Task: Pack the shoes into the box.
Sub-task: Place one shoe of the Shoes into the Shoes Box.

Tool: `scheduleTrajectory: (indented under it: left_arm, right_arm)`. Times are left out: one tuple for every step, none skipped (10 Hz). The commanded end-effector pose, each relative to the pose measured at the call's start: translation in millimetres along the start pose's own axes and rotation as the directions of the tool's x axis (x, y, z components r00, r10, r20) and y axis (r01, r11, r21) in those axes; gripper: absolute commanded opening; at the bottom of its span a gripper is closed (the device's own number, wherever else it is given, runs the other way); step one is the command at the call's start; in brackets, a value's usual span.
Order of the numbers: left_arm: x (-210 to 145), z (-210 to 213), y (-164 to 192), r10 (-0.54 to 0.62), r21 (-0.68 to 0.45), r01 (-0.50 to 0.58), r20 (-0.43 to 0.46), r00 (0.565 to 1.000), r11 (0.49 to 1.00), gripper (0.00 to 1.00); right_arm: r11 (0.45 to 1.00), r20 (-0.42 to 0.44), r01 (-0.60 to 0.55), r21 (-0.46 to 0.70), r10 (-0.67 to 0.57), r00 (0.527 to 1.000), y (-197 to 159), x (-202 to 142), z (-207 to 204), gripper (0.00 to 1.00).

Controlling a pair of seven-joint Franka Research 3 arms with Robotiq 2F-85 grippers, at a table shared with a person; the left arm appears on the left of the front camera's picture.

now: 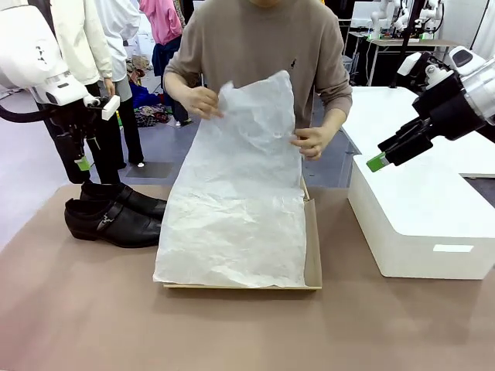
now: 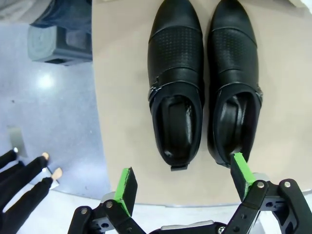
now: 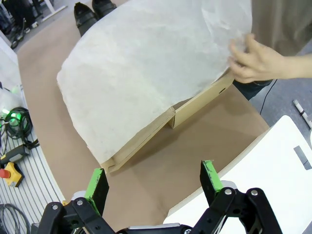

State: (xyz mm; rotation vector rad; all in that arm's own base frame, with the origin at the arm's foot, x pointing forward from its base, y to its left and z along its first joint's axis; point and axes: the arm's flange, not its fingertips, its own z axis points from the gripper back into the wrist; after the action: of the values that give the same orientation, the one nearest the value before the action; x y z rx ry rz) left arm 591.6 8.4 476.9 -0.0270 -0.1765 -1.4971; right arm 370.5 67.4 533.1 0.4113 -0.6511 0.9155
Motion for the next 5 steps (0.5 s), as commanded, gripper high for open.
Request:
scheduleTrajectory:
  left_arm:
    - [-4.4,-2.6,4.9,-0.032,-0.021,0.031,-0.010,0.999,0.999,1.00]
    - [-5.0,-3.7,3.3,-0.038,-0.036,0.038,-0.018,0.999,0.999,1.00]
    - [-0.4,-5.0,2.1,-0.004,-0.008,0.004,-0.001,1.000,1.000,1.00]
    - [-0.4,-5.0,2.1,-0.004,-0.008,0.004,-0.001,1.000,1.000,1.00]
    - [-0.4,-5.0,2.1,-0.004,-0.008,0.004,-0.001,1.000,1.000,1.00]
  right_arm:
    - [1.000,0.024,-0.009,0.015,0.008,1.000,-2.8,1.3,-1.3,1.00]
    - [1.000,0.024,-0.009,0.015,0.008,1.000,-2.8,1.3,-1.3,1.00]
    - [1.000,0.024,-0.009,0.015,0.008,1.000,-2.8,1.3,-1.3,1.00]
    - [1.000,0.024,-0.009,0.015,0.008,1.000,-2.8,1.3,-1.3,1.00]
    - [1.000,0.024,-0.009,0.015,0.008,1.000,-2.8,1.3,-1.3,1.00]
